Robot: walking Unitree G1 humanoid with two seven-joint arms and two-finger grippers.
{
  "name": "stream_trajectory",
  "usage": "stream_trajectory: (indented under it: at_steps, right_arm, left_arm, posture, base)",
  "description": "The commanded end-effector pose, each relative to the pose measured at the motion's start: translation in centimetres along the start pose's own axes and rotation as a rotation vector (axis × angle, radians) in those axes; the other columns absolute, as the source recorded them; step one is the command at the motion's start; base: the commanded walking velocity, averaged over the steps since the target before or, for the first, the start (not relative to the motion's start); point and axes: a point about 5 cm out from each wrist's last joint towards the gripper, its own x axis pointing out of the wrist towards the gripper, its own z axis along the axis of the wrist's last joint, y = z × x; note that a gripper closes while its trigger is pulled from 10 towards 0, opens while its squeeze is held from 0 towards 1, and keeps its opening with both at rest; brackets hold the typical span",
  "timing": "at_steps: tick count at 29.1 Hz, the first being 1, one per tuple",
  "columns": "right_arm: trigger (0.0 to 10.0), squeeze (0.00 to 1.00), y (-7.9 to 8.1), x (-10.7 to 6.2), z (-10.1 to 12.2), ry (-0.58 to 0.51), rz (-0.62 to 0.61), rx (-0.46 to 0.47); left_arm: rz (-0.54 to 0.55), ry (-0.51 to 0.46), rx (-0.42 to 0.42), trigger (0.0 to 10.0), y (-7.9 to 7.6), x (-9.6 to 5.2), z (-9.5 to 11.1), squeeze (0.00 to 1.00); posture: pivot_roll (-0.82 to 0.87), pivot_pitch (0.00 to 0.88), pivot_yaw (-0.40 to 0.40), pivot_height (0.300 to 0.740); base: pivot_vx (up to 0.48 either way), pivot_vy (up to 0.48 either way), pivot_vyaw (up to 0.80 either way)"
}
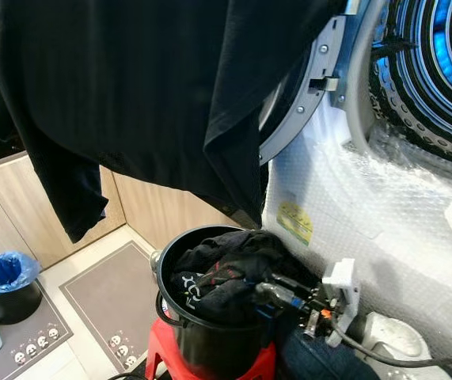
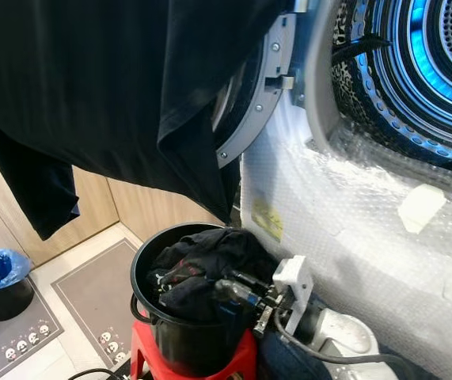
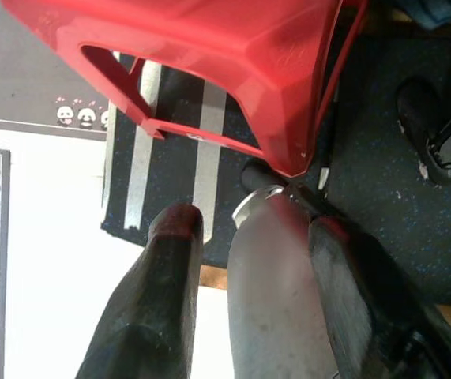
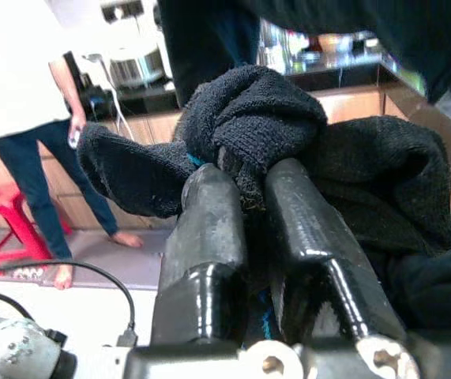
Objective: Clothes washing
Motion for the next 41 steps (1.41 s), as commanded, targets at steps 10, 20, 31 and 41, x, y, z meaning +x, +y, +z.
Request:
stream_trajectory:
  at_steps: [10, 20, 31, 41]
  right_arm:
    - [10.0, 0.0, 0.7, -0.7, 2.1, -0.065, 0.03, 0.003]
    - [10.0, 0.0, 0.9, -1.0, 2.7, -0.085, 0.038, 0.002]
    - [10.0, 0.0, 1.1, -1.3, 3.5, -0.114, 0.051, -0.008]
    - [10.0, 0.0, 1.1, -1.4, 3.6, -0.114, 0.051, -0.004]
  left_arm:
    - [-0.018, 0.048, 0.014, 10.0, -0.1, -0.1, -1.0, 0.0]
    - [-0.019, 0.052, 0.021, 10.0, 0.0, -0.1, -1.1, 0.0]
    - [-0.02, 0.059, 0.029, 10.0, 0.1, -0.2, -1.4, 0.0]
    - [-0.02, 0.058, 0.03, 10.0, 0.1, -0.2, -1.4, 0.0]
  posture:
    - [-0.17, 0.0, 0.055, 0.74]
    - [-0.18, 0.0, 0.065, 0.74]
    - [-0.18, 0.0, 0.065, 0.74]
    - [-0.18, 0.0, 0.065, 0.74]
  base:
    - [0.0, 0.0, 0.0]
    - [0.0, 0.0, 0.0]
    - [0.0, 0.0, 0.0]
    - [0.0, 0.0, 0.0]
